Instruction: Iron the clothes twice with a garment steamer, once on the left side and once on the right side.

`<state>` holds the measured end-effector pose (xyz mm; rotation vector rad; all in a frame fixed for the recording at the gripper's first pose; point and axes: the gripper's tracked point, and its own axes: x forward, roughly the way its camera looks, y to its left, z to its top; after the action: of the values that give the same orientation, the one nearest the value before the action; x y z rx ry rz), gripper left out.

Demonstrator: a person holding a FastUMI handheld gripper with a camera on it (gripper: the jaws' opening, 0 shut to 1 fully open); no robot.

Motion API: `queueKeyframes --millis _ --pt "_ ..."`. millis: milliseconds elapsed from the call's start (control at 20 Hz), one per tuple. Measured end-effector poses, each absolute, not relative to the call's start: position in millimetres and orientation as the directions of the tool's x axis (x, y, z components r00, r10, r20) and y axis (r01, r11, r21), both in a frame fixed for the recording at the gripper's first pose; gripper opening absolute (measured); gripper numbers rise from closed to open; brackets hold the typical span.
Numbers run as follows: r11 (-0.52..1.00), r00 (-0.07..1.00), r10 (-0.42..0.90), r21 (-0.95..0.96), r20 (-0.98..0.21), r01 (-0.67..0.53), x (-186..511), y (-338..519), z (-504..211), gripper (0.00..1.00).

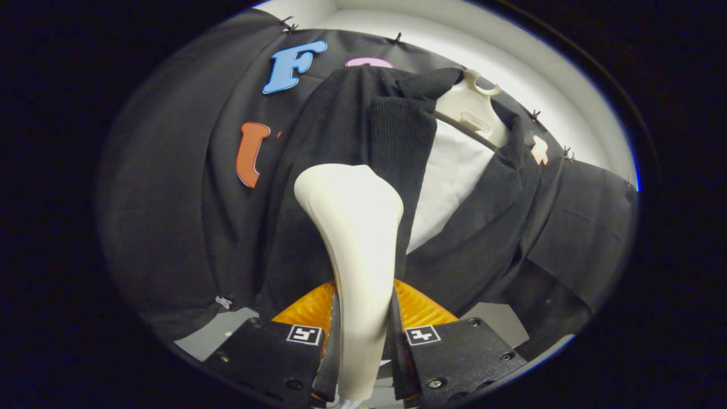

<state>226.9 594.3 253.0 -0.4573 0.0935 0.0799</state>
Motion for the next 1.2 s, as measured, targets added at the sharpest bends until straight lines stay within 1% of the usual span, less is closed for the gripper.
queueKeyframes --millis 600,1200 --pt "0.865 0.986 0.036 -0.489 -0.16 -0.111 230.0 577.9 198.2 0.4" --pt "0.836 0.956 -0.011 -0.528 -0.293 -0.153 233.8 558.8 109.3 0.4"
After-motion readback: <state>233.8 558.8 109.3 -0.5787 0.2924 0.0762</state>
